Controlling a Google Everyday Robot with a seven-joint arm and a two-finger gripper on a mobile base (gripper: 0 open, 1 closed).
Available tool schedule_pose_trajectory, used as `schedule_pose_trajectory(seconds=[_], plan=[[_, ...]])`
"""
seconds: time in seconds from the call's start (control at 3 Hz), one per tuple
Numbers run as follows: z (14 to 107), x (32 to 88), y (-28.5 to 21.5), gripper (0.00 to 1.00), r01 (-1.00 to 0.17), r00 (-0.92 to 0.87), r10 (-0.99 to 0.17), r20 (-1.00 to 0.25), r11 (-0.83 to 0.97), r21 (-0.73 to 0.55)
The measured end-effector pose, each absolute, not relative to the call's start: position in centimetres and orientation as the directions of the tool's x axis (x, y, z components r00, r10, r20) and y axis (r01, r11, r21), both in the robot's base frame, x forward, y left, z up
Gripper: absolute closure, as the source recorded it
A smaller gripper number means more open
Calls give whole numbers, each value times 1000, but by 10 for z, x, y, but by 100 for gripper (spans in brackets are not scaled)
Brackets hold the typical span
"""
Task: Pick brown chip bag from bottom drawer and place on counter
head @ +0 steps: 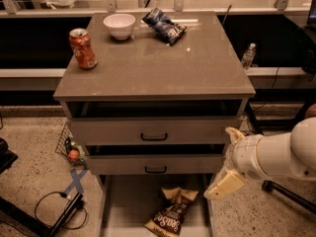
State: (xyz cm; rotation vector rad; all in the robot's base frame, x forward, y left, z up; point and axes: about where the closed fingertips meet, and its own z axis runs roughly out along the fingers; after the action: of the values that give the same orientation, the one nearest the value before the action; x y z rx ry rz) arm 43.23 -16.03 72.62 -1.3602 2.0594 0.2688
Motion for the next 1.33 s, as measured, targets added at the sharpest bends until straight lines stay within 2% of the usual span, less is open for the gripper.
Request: schedule_pose_trajectory(seconds=[0.67,1.0,1.33], plan=[[693,443,-159,0,-862,-301,-718,-627,486,-144],[590,446,-150,0,-839,-410,-671,-618,544,-34],[465,446,-146,0,-799,-494,-633,-596,600,25]])
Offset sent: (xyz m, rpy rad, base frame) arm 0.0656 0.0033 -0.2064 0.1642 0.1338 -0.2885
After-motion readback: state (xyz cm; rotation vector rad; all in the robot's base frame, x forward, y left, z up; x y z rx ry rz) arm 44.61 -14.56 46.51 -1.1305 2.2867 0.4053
